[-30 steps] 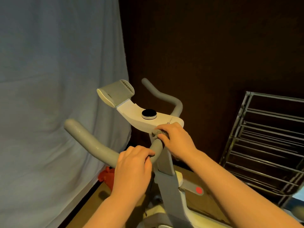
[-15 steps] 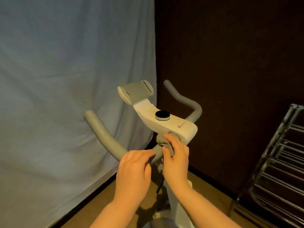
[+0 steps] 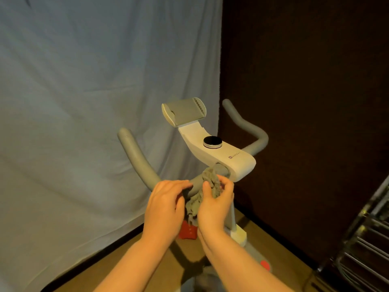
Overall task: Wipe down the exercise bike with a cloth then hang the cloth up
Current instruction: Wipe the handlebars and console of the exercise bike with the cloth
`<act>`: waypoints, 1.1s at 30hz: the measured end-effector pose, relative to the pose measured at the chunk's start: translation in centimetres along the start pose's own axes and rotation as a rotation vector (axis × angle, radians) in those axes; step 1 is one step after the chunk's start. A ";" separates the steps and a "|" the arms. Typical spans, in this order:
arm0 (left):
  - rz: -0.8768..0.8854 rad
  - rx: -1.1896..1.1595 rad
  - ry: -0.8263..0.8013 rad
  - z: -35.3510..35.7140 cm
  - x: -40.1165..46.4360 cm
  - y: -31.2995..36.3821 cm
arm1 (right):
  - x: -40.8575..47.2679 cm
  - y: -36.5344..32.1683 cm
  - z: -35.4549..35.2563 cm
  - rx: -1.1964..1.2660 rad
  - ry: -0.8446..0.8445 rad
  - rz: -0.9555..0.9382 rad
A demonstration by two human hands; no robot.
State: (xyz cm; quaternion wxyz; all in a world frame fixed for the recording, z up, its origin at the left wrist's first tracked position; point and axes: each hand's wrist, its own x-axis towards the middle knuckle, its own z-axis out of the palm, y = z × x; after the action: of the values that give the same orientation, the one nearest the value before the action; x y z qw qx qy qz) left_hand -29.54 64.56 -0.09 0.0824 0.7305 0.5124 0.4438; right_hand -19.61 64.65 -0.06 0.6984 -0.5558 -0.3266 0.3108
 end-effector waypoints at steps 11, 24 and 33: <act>0.012 -0.017 0.031 0.2 -0.4 -0.2 | 6.3 -0.4 -3.7 -0.742 -0.385 -0.709; 0.010 0.000 0.031 0.9 -1.3 -0.1 | 10.8 -2.9 -2.5 -0.904 -0.650 -0.691; 0.056 0.062 -0.065 -0.5 -1.7 -0.8 | 9.7 -2.3 -1.1 -0.903 -0.632 -0.704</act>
State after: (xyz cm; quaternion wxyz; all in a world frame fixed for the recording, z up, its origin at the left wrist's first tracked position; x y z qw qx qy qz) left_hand -30.60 63.35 -1.17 0.0643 0.7608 0.5024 0.4058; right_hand -12.78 71.30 3.08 0.3265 -0.5361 -0.7772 0.0441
